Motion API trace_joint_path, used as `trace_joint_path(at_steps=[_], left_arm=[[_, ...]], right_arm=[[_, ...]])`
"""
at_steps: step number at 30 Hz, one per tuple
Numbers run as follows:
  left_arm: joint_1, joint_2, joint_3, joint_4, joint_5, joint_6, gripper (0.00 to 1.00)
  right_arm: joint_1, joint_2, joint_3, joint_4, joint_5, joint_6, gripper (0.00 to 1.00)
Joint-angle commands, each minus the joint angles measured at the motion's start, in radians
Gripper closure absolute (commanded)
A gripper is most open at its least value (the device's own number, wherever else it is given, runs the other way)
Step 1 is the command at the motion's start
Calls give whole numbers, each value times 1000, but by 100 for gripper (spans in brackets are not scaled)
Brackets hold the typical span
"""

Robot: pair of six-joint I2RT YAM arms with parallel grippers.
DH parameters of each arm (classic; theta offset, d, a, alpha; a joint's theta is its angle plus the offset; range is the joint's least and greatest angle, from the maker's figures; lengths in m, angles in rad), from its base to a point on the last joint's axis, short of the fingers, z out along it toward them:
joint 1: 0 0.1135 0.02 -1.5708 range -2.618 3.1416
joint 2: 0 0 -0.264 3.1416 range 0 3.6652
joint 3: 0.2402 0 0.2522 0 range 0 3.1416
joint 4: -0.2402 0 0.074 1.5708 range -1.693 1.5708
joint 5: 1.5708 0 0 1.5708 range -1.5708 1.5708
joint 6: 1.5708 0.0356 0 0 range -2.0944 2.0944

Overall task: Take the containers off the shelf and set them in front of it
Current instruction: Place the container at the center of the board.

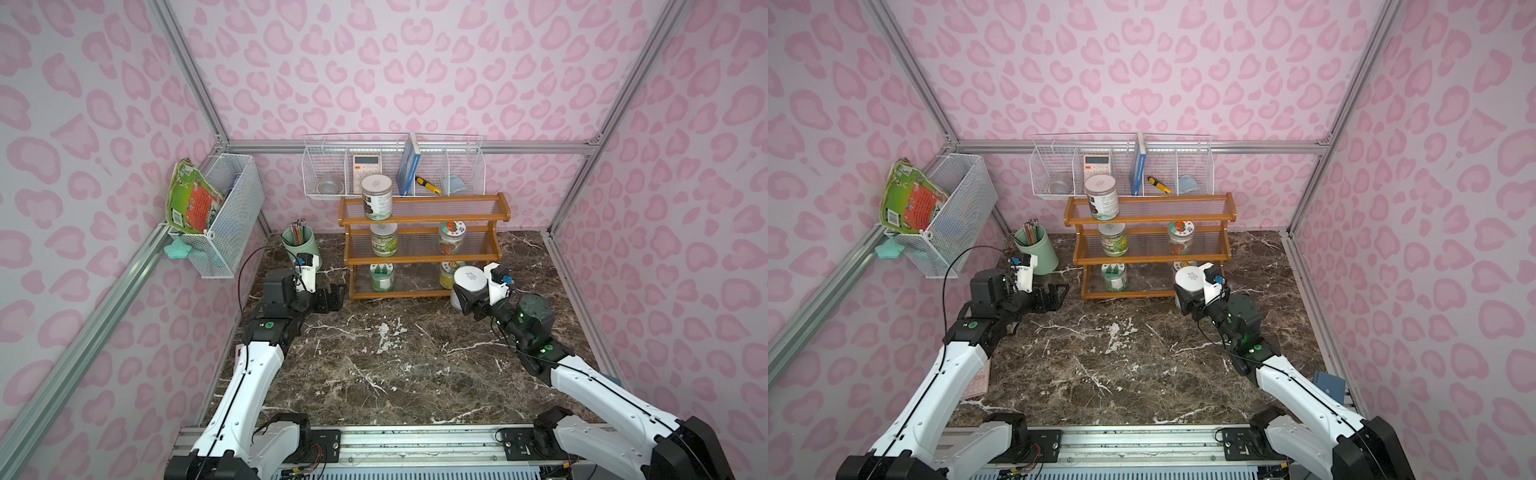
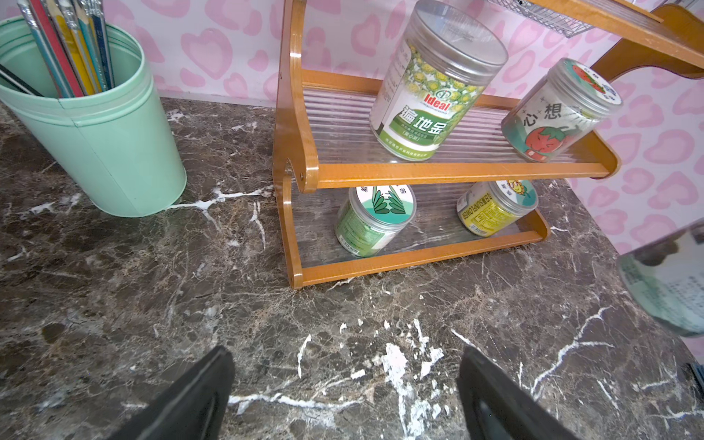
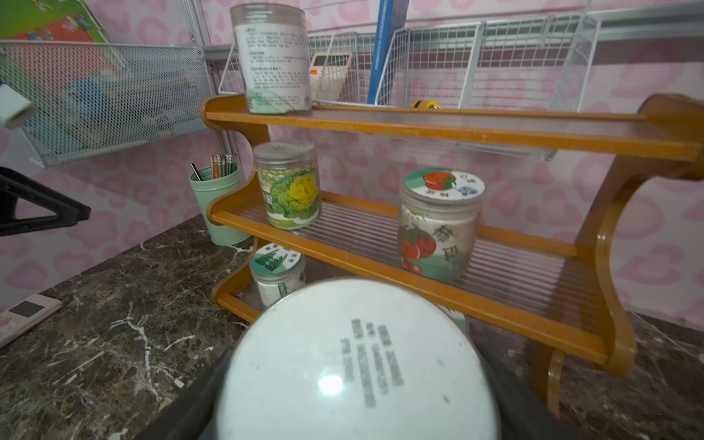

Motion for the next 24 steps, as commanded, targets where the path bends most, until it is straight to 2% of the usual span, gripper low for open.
trace_joint_path(at_steps=[1, 9, 17, 24], left_arm=[[-3, -2, 0, 1, 0, 4, 5], [-6, -5, -2, 2, -7, 6, 5], [-8, -3, -4, 4, -13, 9, 5], [-9, -7, -7, 5, -21, 12, 5]], right_arm=[[2, 6, -69, 180, 84, 28, 36], [2, 145, -164, 323, 172, 48, 39], [3, 312, -149, 431, 296, 60, 40], [-11, 433, -132, 500, 346, 87, 40]])
